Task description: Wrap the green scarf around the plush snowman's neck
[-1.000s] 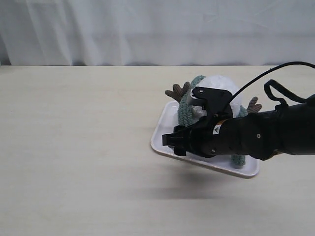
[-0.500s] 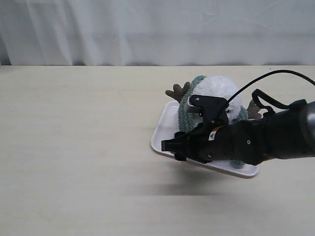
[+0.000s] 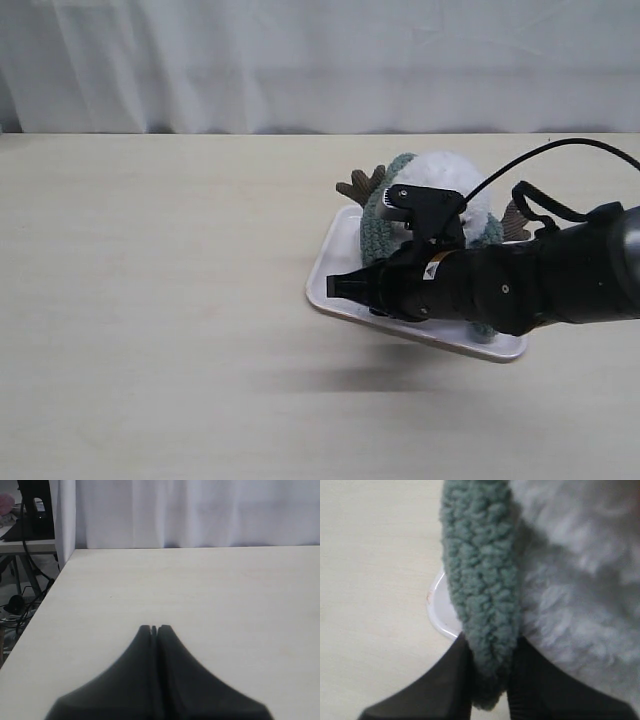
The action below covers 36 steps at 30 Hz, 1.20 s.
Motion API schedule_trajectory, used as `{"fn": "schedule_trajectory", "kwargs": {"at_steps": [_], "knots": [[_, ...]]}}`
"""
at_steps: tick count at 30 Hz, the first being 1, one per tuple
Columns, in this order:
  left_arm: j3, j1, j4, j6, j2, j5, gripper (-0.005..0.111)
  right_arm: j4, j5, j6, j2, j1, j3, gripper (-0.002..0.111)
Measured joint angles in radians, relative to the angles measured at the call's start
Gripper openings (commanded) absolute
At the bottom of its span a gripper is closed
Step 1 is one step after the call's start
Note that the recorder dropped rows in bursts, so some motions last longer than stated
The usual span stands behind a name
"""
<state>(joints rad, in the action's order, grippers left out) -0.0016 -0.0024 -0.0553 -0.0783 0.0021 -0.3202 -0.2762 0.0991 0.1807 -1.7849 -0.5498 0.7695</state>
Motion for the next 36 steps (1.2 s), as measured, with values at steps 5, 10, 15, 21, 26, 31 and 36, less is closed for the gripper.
{"fn": "schedule_trajectory", "kwargs": {"at_steps": [5, 10, 15, 21, 26, 31, 36], "knots": [[0.000, 0.000, 0.000, 0.000, 0.000, 0.000, 0.000, 0.000, -0.032, 0.000, 0.000, 0.000, 0.000, 0.004], [0.000, 0.000, 0.000, 0.000, 0.000, 0.000, 0.000, 0.000, -0.099, -0.005, 0.034, 0.000, 0.000, 0.004], [0.000, 0.000, 0.000, 0.000, 0.000, 0.000, 0.000, 0.000, -0.195, -0.023, 0.125, 0.000, 0.000, 0.004], [0.000, 0.000, 0.000, 0.000, 0.000, 0.000, 0.000, 0.000, -0.271, -0.029, 0.213, 0.000, 0.000, 0.004], [0.000, 0.000, 0.000, 0.000, 0.000, 0.000, 0.000, 0.000, -0.322, -0.059, 0.221, -0.039, 0.000, 0.004], [0.000, 0.000, 0.000, 0.000, 0.000, 0.000, 0.000, 0.000, -0.328, -0.066, 0.221, -0.068, 0.000, 0.004], [0.000, 0.000, 0.000, 0.000, 0.000, 0.000, 0.000, 0.004, -0.330, -0.066, 0.203, -0.069, -0.011, 0.004]]}}
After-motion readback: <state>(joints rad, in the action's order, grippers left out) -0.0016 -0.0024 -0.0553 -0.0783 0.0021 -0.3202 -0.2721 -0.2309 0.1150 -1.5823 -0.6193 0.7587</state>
